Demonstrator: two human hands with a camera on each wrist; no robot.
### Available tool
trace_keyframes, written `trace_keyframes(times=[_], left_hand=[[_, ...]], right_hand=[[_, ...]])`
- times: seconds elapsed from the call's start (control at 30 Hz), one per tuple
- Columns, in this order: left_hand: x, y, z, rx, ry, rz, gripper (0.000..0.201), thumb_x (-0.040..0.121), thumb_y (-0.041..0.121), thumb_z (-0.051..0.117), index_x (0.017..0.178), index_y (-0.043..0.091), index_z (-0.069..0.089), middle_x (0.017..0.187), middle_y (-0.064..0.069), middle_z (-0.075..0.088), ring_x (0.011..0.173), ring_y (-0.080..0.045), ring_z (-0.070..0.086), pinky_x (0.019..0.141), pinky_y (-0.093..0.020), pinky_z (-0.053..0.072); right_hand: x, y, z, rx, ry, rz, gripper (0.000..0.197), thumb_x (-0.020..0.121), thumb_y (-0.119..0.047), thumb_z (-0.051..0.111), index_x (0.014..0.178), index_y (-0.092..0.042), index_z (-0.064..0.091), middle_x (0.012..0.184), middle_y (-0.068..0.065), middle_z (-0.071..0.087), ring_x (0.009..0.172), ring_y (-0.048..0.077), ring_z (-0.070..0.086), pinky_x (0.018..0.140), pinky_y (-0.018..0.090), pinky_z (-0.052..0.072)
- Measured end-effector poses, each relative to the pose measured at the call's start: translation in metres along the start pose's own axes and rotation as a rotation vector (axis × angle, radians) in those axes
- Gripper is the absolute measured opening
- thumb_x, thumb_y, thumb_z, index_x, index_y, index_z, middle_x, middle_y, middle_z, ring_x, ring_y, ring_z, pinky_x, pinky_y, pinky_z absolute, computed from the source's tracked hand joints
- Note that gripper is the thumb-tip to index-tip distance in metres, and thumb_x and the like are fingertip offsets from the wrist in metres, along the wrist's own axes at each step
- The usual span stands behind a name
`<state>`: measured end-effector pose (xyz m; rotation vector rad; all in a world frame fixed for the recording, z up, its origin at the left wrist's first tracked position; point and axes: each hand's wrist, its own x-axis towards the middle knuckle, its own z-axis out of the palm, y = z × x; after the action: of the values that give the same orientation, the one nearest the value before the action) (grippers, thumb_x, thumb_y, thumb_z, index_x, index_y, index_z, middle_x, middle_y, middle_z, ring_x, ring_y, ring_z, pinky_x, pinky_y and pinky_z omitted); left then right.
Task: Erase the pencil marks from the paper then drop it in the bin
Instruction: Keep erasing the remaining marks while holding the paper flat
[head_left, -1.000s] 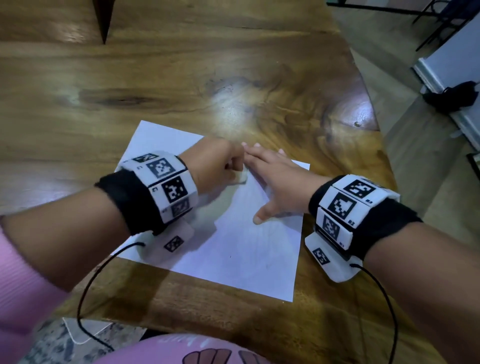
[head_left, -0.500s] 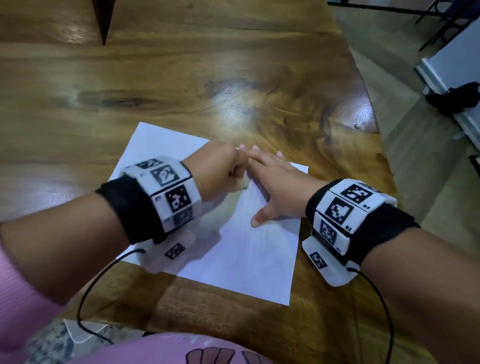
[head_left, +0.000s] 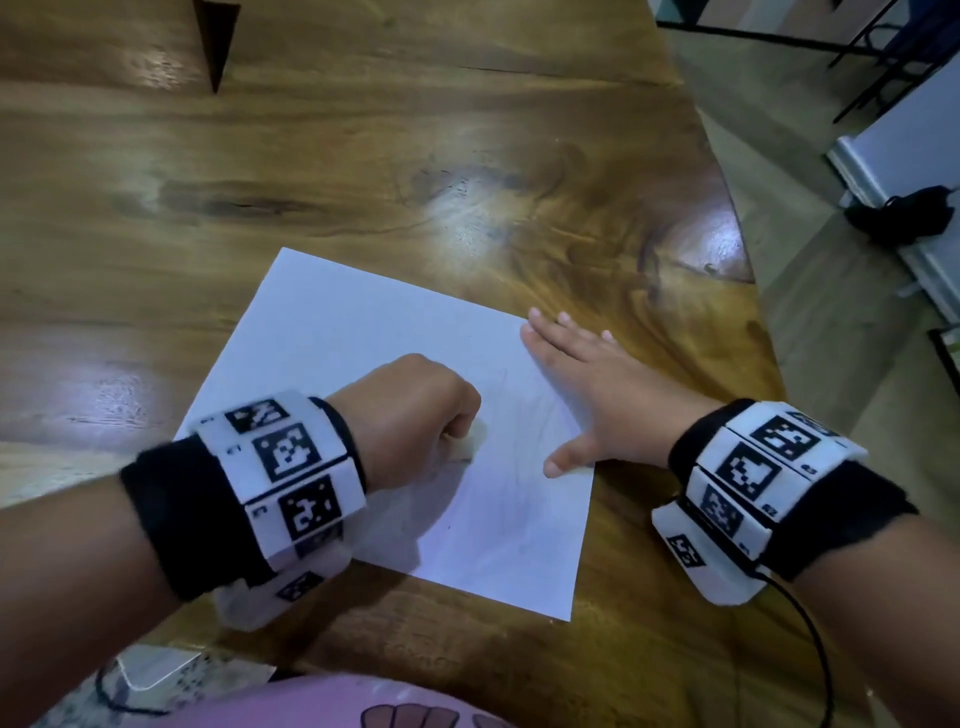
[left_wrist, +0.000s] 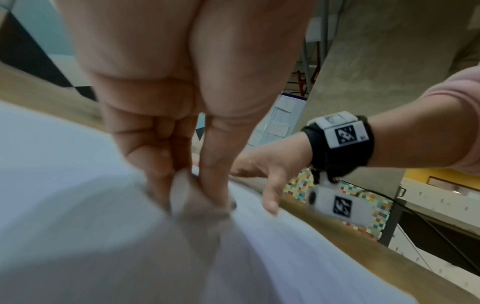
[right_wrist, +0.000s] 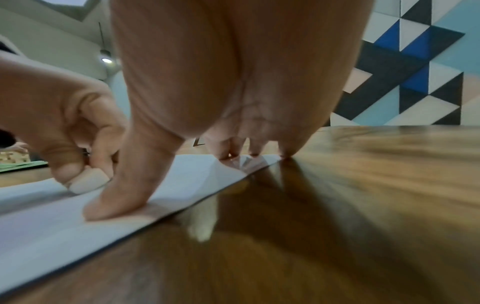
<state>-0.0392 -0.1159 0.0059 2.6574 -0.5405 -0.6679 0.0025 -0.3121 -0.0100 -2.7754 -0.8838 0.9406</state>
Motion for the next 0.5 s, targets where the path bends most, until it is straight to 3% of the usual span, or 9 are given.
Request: trace_keyframes(times=[0.1, 0.23, 0.3, 0.37, 0.5], left_hand=[[0.023, 0.007, -0.019, 0.058, -0.039, 0.004, 0.003, 0.073, 0.016, 0.066, 0.073, 0.018, 0.064, 0.057, 0.011, 0.043, 0.071, -0.016, 0.046, 0.061, -0.023, 0.033], [0.060, 0.015, -0.037, -0.030, 0.141, -0.094, 0.013, 0.074, 0.017, 0.068, 0.086, 0.013, 0.067, 0.062, 0.007, 0.047, 0.075, -0.019, 0.048, 0.054, -0.024, 0.032], [0.064, 0.014, -0.033, -0.054, 0.170, -0.101, 0.011, 0.075, 0.015, 0.067, 0.085, 0.011, 0.066, 0.061, 0.007, 0.046, 0.076, -0.020, 0.049, 0.058, -0.023, 0.029], [0.054, 0.010, -0.023, -0.079, 0.151, -0.045, 0.006, 0.075, 0.014, 0.066, 0.079, 0.010, 0.064, 0.058, 0.011, 0.043, 0.073, -0.019, 0.047, 0.052, -0.025, 0.025], [0.035, 0.003, -0.008, -0.066, 0.037, 0.051, 0.006, 0.074, 0.019, 0.068, 0.074, 0.014, 0.064, 0.056, 0.016, 0.044, 0.060, -0.010, 0.045, 0.053, -0.006, 0.028]], right_hand=[[-0.002, 0.000, 0.002, 0.021, 0.014, 0.000, 0.126, 0.066, -0.053, 0.075, 0.147, -0.023, -0.016, 0.154, -0.012, -0.025, 0.142, 0.009, -0.022, 0.114, 0.034, -0.010], [-0.001, 0.001, 0.002, 0.037, 0.015, 0.003, 0.125, 0.066, -0.053, 0.075, 0.147, -0.025, -0.015, 0.154, -0.012, -0.025, 0.142, 0.009, -0.022, 0.111, 0.032, -0.013], [-0.001, 0.002, 0.003, 0.034, 0.014, 0.000, 0.125, 0.066, -0.053, 0.075, 0.147, -0.025, -0.016, 0.154, -0.011, -0.026, 0.141, 0.009, -0.023, 0.110, 0.030, -0.014], [-0.001, 0.002, 0.003, 0.025, 0.011, 0.002, 0.125, 0.066, -0.054, 0.074, 0.147, -0.024, -0.017, 0.153, -0.011, -0.027, 0.141, 0.009, -0.023, 0.111, 0.031, -0.014], [-0.001, 0.003, 0.003, 0.037, 0.007, 0.003, 0.125, 0.067, -0.053, 0.074, 0.147, -0.024, -0.017, 0.153, -0.011, -0.027, 0.141, 0.009, -0.024, 0.111, 0.031, -0.014]])
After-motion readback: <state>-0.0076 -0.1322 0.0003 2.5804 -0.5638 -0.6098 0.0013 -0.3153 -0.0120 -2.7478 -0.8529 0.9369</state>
